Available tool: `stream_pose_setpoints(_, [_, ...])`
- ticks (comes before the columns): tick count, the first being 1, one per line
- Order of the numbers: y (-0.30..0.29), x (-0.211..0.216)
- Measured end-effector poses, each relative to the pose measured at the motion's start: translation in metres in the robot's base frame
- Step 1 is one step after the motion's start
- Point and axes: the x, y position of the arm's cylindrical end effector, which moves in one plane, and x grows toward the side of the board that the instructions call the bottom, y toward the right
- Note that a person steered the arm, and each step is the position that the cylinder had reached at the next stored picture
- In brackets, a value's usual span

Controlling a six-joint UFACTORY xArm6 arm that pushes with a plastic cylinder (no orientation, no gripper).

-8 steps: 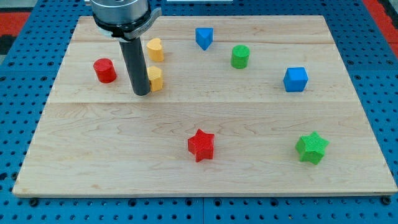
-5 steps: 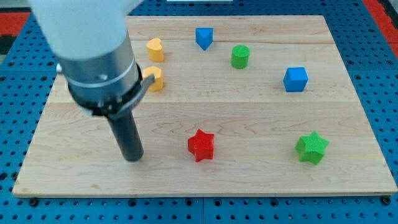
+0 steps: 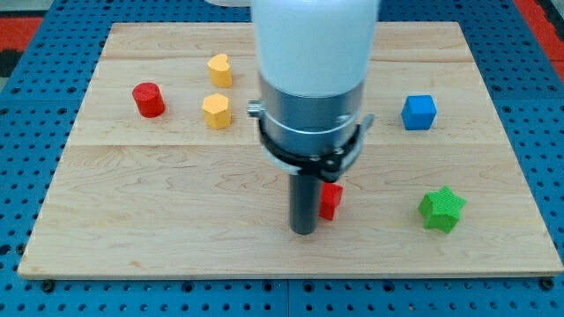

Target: Push the red star to the center of the board

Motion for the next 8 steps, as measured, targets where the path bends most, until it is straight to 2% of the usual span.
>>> stream_pose_setpoints(3, [0.056, -0.057])
stream_pose_setpoints(4, [0.058, -0.110])
stream_pose_setpoints(5, [0.058, -0.129])
stream_pose_setpoints(6, [0.084, -0.126])
stream_pose_setpoints(8, [0.077, -0.170])
